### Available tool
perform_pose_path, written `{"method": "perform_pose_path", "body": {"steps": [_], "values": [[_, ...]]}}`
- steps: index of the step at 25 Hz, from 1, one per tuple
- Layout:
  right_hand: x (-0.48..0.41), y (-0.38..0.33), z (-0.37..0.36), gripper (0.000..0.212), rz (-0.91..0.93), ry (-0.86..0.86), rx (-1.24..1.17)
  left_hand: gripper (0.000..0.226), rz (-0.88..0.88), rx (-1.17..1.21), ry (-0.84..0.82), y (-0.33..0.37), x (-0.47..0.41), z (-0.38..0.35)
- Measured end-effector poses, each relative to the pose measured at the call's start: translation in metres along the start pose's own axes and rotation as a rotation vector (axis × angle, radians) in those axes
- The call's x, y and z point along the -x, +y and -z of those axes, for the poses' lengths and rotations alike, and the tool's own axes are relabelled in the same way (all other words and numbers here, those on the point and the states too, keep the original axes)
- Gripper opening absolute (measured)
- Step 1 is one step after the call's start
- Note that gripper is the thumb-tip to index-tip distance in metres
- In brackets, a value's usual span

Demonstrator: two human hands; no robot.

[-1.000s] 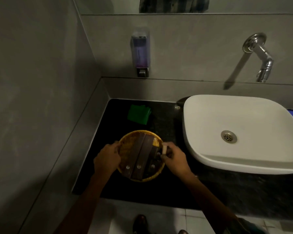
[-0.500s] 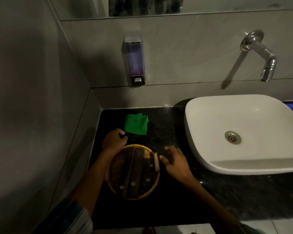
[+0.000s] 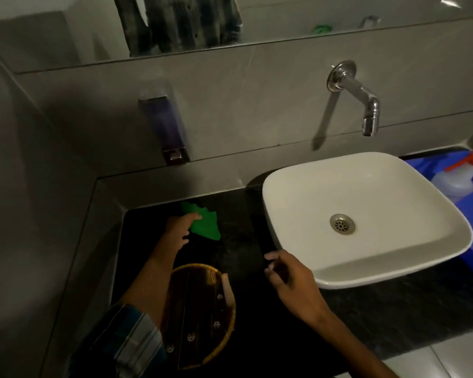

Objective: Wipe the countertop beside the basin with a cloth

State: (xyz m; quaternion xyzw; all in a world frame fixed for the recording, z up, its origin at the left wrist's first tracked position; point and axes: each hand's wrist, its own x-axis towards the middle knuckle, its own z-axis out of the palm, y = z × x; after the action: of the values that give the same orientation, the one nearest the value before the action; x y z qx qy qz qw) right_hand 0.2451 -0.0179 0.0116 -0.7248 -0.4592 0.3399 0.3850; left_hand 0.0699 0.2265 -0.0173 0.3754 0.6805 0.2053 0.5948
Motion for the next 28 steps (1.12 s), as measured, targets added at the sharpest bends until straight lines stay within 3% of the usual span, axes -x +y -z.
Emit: {"method": "perform_pose_path", "body": {"steps": [2,4,8,11,13,15,17,21,23,26,28], "values": [[-0.008,-0.008,0.015,0.017,0.012,0.043,-0.094,0.025,-0.157,-0.017,-0.028,0.015,0.036,-0.025],[-0.019,-0.007,0.045,0.011,-0.007,0.138,-0.194,0.021,-0.250,-0.013,-0.106,0.030,0.086,-0.059],[-0.036,0.019,0.142,0.043,-0.177,0.136,-0.486,0.044,-0.330,0.173,-0.360,0.032,0.174,-0.157],[-0.044,0.061,0.237,0.048,-0.211,0.195,-0.677,0.057,-0.350,0.174,-0.462,0.030,0.215,-0.253],[-0.043,0.099,0.299,0.046,-0.184,0.338,-0.562,0.057,-0.506,-0.042,-0.381,0.024,0.234,-0.328],[-0.039,0.141,0.360,0.034,-0.114,0.441,-0.451,0.045,-0.768,-0.351,-0.272,0.013,0.252,-0.406],[-0.037,0.179,0.413,0.035,-0.075,0.471,-0.245,0.042,-0.978,-0.559,-0.301,0.001,0.264,-0.473],[-0.028,0.247,0.499,0.025,-0.175,0.501,0.223,0.058,-0.950,-1.019,-0.485,-0.022,0.285,-0.589],[-0.025,0.280,0.513,0.036,-0.177,0.418,0.359,0.059,-0.893,-1.190,-0.546,-0.042,0.290,-0.620],[-0.016,0.331,0.508,0.039,-0.423,0.019,0.719,0.064,-0.965,-1.568,-0.491,-0.080,0.279,-0.637],[-0.019,0.341,0.510,0.039,-0.502,0.008,0.941,0.075,-1.048,-1.706,-0.417,-0.086,0.271,-0.639]]}}
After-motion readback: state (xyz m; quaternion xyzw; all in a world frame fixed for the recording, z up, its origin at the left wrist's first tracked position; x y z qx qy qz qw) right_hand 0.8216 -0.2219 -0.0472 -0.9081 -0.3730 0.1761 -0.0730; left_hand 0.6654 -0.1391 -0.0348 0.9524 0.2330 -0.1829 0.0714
